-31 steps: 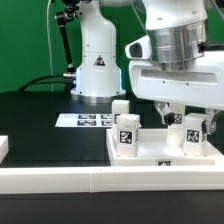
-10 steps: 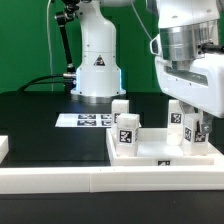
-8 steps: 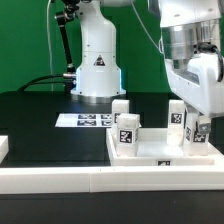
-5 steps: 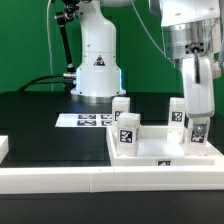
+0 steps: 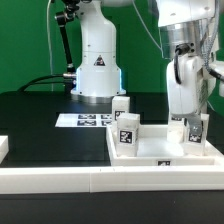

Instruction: Assemble square table

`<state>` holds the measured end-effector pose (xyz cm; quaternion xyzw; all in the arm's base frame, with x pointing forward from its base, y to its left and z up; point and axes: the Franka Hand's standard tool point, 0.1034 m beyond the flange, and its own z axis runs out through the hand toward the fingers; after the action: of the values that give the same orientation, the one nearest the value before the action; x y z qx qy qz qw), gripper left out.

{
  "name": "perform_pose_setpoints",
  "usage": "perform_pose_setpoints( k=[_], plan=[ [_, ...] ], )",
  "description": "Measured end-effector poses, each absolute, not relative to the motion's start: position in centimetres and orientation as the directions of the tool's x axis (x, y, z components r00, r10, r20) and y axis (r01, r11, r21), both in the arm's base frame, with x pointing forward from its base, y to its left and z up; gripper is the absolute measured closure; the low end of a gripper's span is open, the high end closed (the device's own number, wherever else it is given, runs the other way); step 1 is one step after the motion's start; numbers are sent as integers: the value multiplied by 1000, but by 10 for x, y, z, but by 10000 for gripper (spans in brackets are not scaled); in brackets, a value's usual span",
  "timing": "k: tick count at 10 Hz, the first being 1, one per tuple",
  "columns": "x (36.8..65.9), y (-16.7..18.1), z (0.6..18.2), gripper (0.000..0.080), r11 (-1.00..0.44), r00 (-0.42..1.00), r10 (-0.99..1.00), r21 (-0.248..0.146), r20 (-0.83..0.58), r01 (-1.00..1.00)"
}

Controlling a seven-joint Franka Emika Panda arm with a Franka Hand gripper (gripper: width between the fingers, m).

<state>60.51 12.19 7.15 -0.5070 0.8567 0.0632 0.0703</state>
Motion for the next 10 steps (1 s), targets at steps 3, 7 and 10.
perform_pose_setpoints(
  k=[3, 7, 10],
  plan=[
    [606, 122, 71, 439, 452, -448, -873, 23, -192, -892],
    [607, 119, 71, 159, 269, -261, -946, -16, -191, -963],
    [607, 119, 71, 150, 9, 3, -984, -65, -180, -998]
  ],
)
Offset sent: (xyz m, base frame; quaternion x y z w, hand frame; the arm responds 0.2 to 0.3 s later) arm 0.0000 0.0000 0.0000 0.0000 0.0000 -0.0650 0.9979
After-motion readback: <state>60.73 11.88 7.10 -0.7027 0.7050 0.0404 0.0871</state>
